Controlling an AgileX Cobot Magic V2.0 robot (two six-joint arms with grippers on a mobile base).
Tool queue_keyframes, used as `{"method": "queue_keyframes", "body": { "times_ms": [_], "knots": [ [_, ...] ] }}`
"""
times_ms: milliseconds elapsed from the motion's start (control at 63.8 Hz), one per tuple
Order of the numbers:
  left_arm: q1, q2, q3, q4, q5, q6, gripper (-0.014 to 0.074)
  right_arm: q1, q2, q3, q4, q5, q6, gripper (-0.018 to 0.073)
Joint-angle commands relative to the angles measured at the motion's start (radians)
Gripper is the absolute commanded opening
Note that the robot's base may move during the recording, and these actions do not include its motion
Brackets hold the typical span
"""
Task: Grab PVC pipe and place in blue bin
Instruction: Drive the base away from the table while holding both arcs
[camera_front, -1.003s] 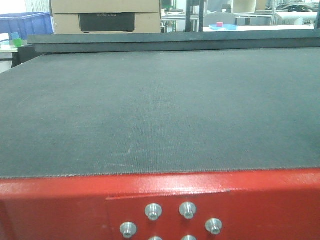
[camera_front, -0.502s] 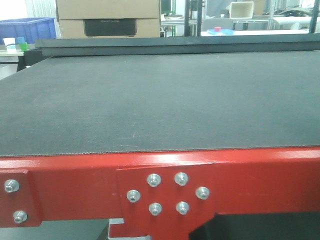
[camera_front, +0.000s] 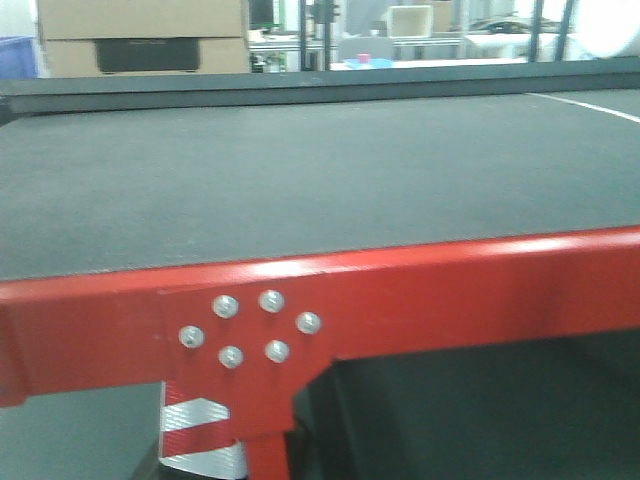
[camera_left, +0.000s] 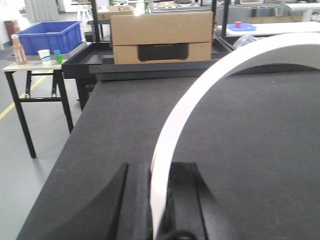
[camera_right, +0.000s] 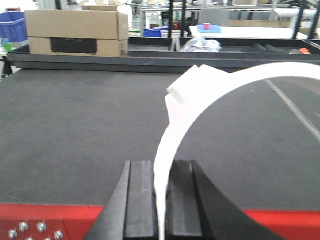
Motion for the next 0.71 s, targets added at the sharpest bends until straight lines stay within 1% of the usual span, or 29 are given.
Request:
{"method": "queue_keyframes", "body": {
  "times_ms": [0, 690],
  "knots": [
    [0.0, -0.004, -0.002, -0.001, -0.024, -0.008, -0.0111, 0.001, -0.002, 0.001, -0.001, -0.022, -0.008, -0.0168],
    [0.0, -0.004, -0.002, -0.001, -0.024, -0.008, -0.0111, 0.001, -0.002, 0.001, -0.001, -0.022, -0.008, -0.0168]
  ]
}}
